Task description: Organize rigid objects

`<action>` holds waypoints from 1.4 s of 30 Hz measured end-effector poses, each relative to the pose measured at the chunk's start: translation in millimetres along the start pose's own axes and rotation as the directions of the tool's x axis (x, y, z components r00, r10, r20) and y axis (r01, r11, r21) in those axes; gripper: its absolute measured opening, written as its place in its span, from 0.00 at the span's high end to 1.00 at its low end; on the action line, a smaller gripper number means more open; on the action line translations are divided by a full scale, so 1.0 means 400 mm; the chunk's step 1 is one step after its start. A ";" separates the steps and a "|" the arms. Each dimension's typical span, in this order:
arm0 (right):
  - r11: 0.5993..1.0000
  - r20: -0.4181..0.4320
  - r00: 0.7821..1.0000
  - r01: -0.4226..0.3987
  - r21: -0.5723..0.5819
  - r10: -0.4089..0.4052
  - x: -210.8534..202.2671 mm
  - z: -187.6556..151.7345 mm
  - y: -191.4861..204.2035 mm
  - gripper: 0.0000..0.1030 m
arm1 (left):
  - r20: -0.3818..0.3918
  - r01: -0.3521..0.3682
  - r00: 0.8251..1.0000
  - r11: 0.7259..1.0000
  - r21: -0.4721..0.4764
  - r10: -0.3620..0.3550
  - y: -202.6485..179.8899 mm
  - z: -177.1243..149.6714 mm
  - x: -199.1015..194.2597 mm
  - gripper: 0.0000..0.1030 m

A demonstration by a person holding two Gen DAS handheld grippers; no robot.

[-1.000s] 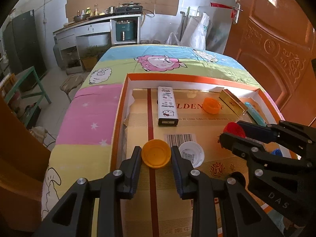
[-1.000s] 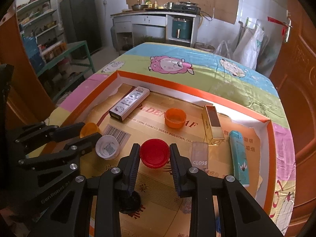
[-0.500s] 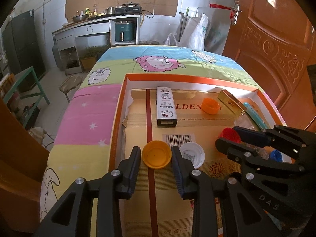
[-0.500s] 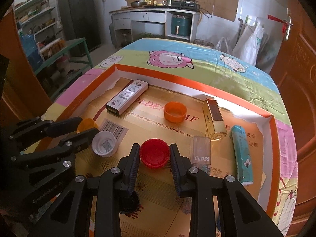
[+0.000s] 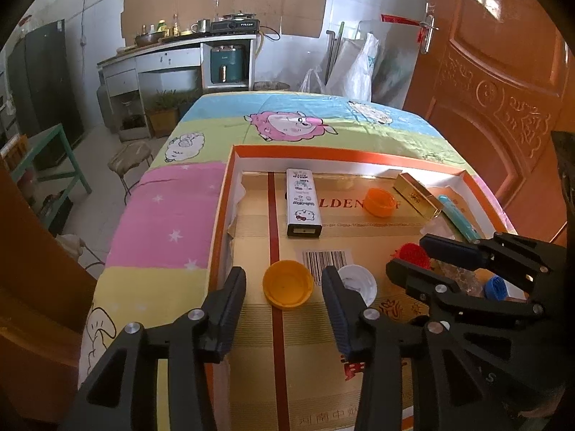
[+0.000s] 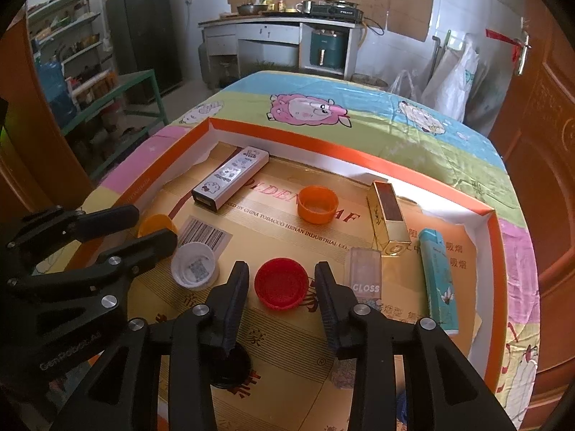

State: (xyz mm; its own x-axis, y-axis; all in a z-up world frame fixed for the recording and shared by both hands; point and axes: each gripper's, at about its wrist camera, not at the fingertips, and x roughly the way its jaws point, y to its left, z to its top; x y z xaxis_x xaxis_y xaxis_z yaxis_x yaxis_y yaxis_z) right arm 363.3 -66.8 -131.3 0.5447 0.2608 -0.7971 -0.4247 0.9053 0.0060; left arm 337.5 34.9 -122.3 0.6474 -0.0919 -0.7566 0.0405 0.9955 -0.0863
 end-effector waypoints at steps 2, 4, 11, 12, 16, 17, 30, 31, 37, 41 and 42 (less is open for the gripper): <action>1.000 0.007 1.000 -0.001 0.005 0.001 -0.007 0.001 -0.002 0.62 | 0.007 0.009 1.000 1.000 -0.006 -0.009 0.001 0.001 -0.006 0.57; 1.000 0.012 1.000 -0.001 0.009 0.001 -0.013 0.001 -0.003 0.62 | 0.014 0.012 1.000 1.000 -0.010 -0.011 0.001 0.002 -0.012 0.57; 1.000 0.029 1.000 0.001 0.022 -0.002 -0.042 -0.005 -0.003 0.53 | 0.036 0.024 0.999 1.000 -0.019 -0.023 -0.003 -0.002 -0.035 0.57; 1.000 0.031 1.000 0.001 0.025 -0.002 -0.046 -0.006 -0.003 0.53 | 0.038 0.025 0.999 1.000 -0.018 -0.024 -0.003 -0.002 -0.039 0.57; 0.999 0.042 0.999 0.000 0.036 -0.002 -0.065 -0.012 -0.001 0.53 | 0.048 0.029 0.998 0.999 -0.017 -0.028 -0.009 -0.005 -0.056 0.57; 0.999 0.044 0.999 0.000 0.039 -0.002 -0.071 -0.015 -0.001 0.53 | 0.051 0.031 0.998 0.999 -0.019 -0.030 -0.010 -0.006 -0.062 0.57; 0.992 0.126 0.991 0.032 0.124 -0.048 -0.189 -0.066 -0.004 0.35 | 0.115 0.034 0.993 0.999 -0.016 -0.032 -0.035 -0.028 -0.169 0.58; 0.990 0.141 0.988 0.041 0.132 -0.060 -0.205 -0.072 -0.003 0.35 | 0.118 0.038 0.992 0.999 -0.016 -0.036 -0.037 -0.031 -0.176 0.58; 0.981 0.196 0.971 0.105 0.161 -0.136 -0.288 -0.104 0.008 0.35 | 0.147 0.031 0.989 0.999 -0.008 -0.030 -0.055 -0.055 -0.238 0.58; 0.974 0.205 0.963 0.136 0.181 -0.173 -0.326 -0.127 0.013 0.35 | 0.166 0.024 0.986 1.000 -0.007 -0.022 -0.066 -0.067 -0.274 0.58; 0.972 0.205 0.963 0.139 0.189 -0.177 -0.335 -0.133 0.013 0.35 | 0.171 0.022 0.985 1.000 -0.006 -0.021 -0.069 -0.070 -0.283 0.58</action>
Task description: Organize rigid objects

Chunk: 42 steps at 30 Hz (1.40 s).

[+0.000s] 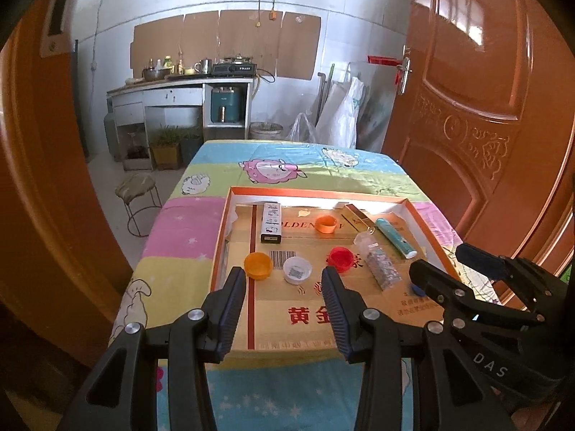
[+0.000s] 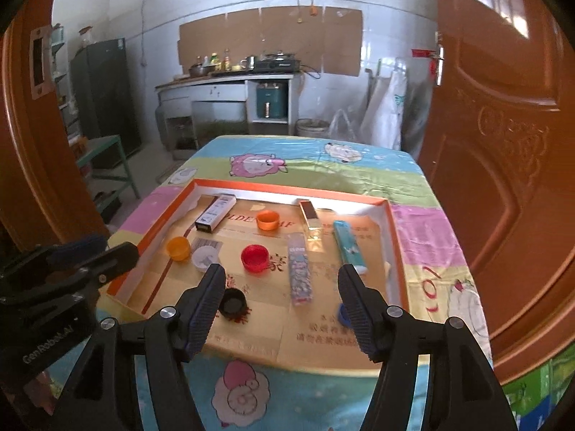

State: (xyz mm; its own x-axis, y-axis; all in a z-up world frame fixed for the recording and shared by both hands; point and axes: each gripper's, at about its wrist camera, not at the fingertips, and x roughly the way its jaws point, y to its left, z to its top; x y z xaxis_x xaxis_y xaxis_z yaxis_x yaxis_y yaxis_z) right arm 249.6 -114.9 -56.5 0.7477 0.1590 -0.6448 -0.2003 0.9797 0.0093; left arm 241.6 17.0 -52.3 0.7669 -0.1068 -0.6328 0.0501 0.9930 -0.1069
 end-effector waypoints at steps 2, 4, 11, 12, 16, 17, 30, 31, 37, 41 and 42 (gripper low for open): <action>1.000 0.003 1.000 0.006 0.012 -0.006 -0.015 -0.005 -0.004 0.35 | 0.015 -0.008 1.000 1.000 0.004 0.008 -0.007 -0.004 -0.024 0.58; 1.000 0.011 1.000 0.017 0.021 -0.017 -0.038 -0.013 -0.006 0.35 | 0.026 -0.012 1.000 1.000 0.007 0.012 -0.011 -0.010 -0.044 0.58; 0.998 0.030 0.998 0.049 0.045 -0.051 -0.110 -0.039 -0.004 0.35 | 0.062 -0.023 0.998 1.000 -0.003 0.023 -0.026 -0.031 -0.113 0.58; 0.997 0.034 0.998 0.058 0.047 -0.060 -0.120 -0.044 -0.003 0.35 | 0.066 -0.026 0.997 1.000 -0.004 0.026 -0.025 -0.037 -0.125 0.58; 0.994 0.046 0.995 0.084 0.070 -0.087 -0.172 -0.068 -0.001 0.35 | 0.082 -0.040 0.996 0.999 -0.006 0.040 -0.039 -0.057 -0.168 0.58; 0.993 0.049 0.994 0.091 0.074 -0.095 -0.186 -0.074 0.002 0.35 | 0.086 -0.043 0.995 0.999 -0.005 0.043 -0.041 -0.062 -0.178 0.58; 0.987 0.074 0.987 0.137 0.081 -0.143 -0.375 -0.160 0.048 0.35 | 0.137 -0.164 0.977 0.986 -0.012 0.164 -0.093 -0.149 -0.366 0.58; 0.987 0.077 0.986 0.139 0.081 -0.146 -0.389 -0.167 0.051 0.35 | 0.132 -0.142 0.981 0.990 -0.016 0.143 -0.094 -0.155 -0.376 0.58; 0.985 0.094 0.983 0.150 0.082 -0.158 -0.462 -0.209 0.061 0.35 | 0.136 -0.127 0.982 0.992 -0.010 0.127 -0.111 -0.190 -0.436 0.58; 0.985 0.104 0.982 0.149 0.086 -0.158 -0.504 -0.236 0.066 0.35 | 0.138 -0.125 0.983 0.992 -0.002 0.124 -0.122 -0.209 -0.465 0.58; 0.985 0.106 0.982 0.148 0.087 -0.157 -0.510 -0.241 0.068 0.35 | 0.139 -0.125 0.982 0.992 0.000 0.124 -0.123 -0.216 -0.475 0.58</action>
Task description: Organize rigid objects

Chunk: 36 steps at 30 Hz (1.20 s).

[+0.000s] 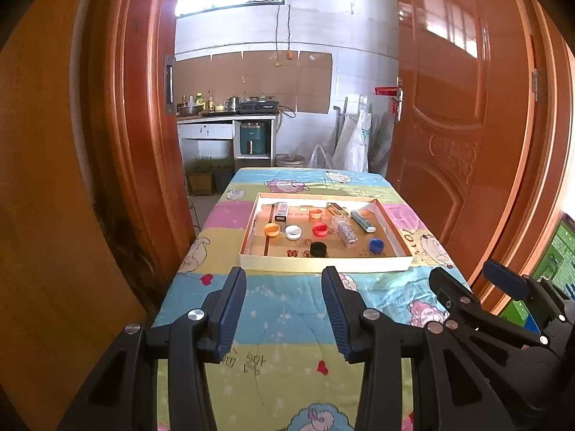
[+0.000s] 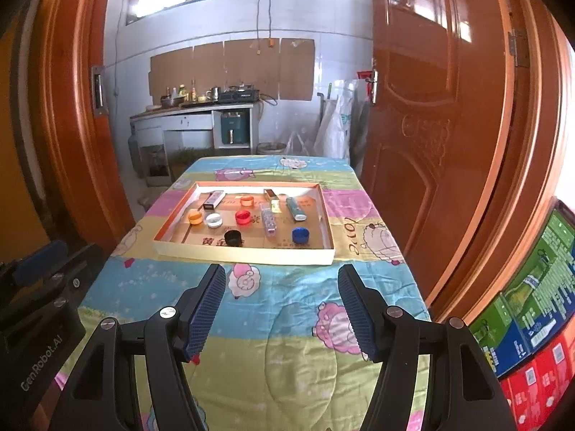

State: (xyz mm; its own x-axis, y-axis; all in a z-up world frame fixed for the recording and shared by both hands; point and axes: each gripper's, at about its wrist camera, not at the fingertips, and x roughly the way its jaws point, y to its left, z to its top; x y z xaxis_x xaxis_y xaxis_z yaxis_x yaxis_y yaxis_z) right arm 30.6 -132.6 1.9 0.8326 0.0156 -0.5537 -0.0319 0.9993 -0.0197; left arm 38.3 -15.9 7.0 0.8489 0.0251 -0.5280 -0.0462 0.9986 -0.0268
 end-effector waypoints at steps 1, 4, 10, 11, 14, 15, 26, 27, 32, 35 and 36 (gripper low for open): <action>1.000 0.001 1.000 -0.001 0.000 0.001 -0.008 -0.005 0.001 0.35 | 0.001 0.001 1.000 1.000 0.001 -0.001 0.000 -0.005 -0.009 0.58; 1.000 0.002 1.000 -0.005 0.000 0.005 -0.028 -0.019 0.001 0.35 | 0.010 0.000 1.000 1.000 0.004 0.000 0.001 -0.017 -0.035 0.58; 1.000 0.019 1.000 -0.008 -0.007 0.008 -0.069 -0.039 0.007 0.35 | 0.020 -0.005 1.000 1.000 0.013 0.005 0.003 -0.038 -0.074 0.58; 1.000 0.023 1.000 -0.008 -0.008 0.008 -0.077 -0.043 0.007 0.35 | 0.023 -0.005 1.000 1.000 0.013 0.005 0.004 -0.041 -0.080 0.58; 1.000 0.029 0.999 -0.012 -0.006 0.012 -0.092 -0.050 0.008 0.35 | 0.027 -0.002 1.000 1.000 0.015 0.001 0.004 -0.050 -0.096 0.58; 1.000 0.032 0.999 -0.013 -0.006 0.014 -0.097 -0.054 0.009 0.35 | 0.030 0.000 1.000 1.000 0.016 0.000 0.004 -0.052 -0.101 0.58; 1.000 0.050 0.999 -0.016 -0.008 0.017 -0.134 -0.071 0.014 0.35 | 0.050 0.002 0.999 1.000 0.019 -0.003 0.010 -0.070 -0.133 0.58; 1.000 0.052 0.999 -0.015 -0.008 0.016 -0.135 -0.070 0.014 0.35 | 0.052 0.003 0.999 1.000 0.019 -0.004 0.009 -0.071 -0.135 0.58; 1.000 0.062 0.998 -0.015 -0.010 0.015 -0.145 -0.070 0.014 0.35 | 0.058 0.008 0.998 1.000 0.024 -0.010 0.007 -0.075 -0.143 0.58; 1.000 0.064 0.998 -0.016 -0.009 0.017 -0.149 -0.072 0.014 0.35 | 0.058 0.010 0.998 1.000 0.028 -0.012 0.007 -0.076 -0.144 0.58; 1.000 0.065 0.998 -0.016 -0.009 0.017 -0.149 -0.073 0.015 0.35 | 0.059 0.012 0.998 1.000 0.028 -0.013 0.008 -0.075 -0.144 0.58</action>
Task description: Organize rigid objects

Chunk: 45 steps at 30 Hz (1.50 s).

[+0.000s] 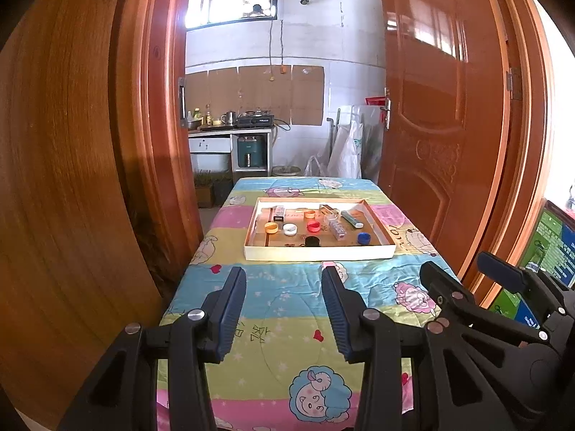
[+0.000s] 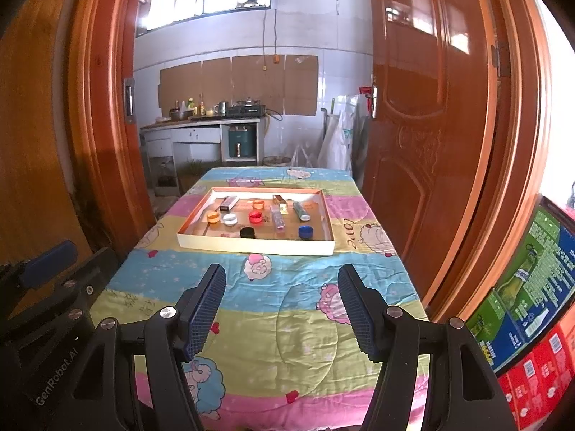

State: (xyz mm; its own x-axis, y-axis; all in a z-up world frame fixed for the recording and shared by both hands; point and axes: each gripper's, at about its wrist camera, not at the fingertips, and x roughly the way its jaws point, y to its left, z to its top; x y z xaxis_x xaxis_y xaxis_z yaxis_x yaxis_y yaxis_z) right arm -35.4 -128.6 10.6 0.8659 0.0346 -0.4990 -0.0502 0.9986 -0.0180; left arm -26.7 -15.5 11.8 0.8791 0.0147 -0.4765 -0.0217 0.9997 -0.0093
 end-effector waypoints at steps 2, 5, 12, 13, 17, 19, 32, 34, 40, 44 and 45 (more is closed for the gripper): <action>1.000 -0.001 1.000 -0.001 0.000 0.001 0.000 0.000 0.000 0.35 | 0.002 0.000 1.000 1.000 -0.002 0.000 0.002 0.000 -0.002 0.58; 1.000 0.000 1.000 0.000 -0.001 0.000 -0.002 -0.001 0.000 0.35 | 0.002 -0.001 1.000 1.000 -0.004 0.001 0.002 -0.001 -0.002 0.58; 1.000 0.000 1.000 -0.001 -0.001 0.001 -0.004 -0.002 0.001 0.35 | 0.004 0.001 1.000 1.000 -0.005 -0.001 0.001 0.000 -0.005 0.58; 1.000 0.000 1.000 -0.001 -0.001 0.001 -0.003 -0.002 0.001 0.35 | 0.005 0.001 1.000 1.000 -0.005 -0.001 0.002 0.000 -0.005 0.58; 1.000 0.001 1.000 -0.003 -0.001 0.003 -0.006 -0.001 0.002 0.35 | 0.005 0.001 1.000 1.000 -0.005 -0.001 0.002 -0.001 -0.006 0.58; 1.000 0.001 1.000 -0.002 -0.001 0.002 -0.007 -0.001 0.001 0.35 | 0.005 0.002 1.000 1.000 -0.005 -0.002 0.001 0.000 -0.006 0.58; 1.000 0.004 1.000 -0.003 -0.002 0.003 -0.010 0.001 0.000 0.35 | 0.005 0.002 1.000 1.000 -0.005 -0.002 0.002 0.000 -0.006 0.58; 1.000 0.005 1.000 -0.003 -0.002 0.003 -0.011 0.002 0.001 0.35 | 0.005 0.001 1.000 1.000 -0.005 -0.001 0.001 0.000 -0.006 0.58; 1.000 0.005 1.000 -0.003 -0.003 0.003 -0.012 0.003 0.002 0.35 | 0.005 0.001 1.000 1.000 -0.005 -0.001 0.001 0.000 -0.007 0.58; 1.000 0.006 1.000 -0.002 -0.003 0.002 -0.011 0.003 0.003 0.35 | 0.005 0.002 1.000 1.000 -0.006 -0.001 0.002 0.000 -0.007 0.58; 1.000 0.006 1.000 -0.003 -0.003 0.003 -0.012 0.003 0.003 0.35 | 0.005 0.002 1.000 1.000 -0.006 -0.002 0.002 0.000 -0.007 0.58</action>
State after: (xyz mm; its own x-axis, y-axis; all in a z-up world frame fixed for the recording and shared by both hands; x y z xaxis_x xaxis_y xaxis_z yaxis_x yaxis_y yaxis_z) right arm -38.8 -127.6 14.0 0.8686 0.0380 -0.4941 -0.0544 0.9983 -0.0189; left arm -29.2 -14.9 13.0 0.8813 0.0130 -0.4723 -0.0230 0.9996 -0.0155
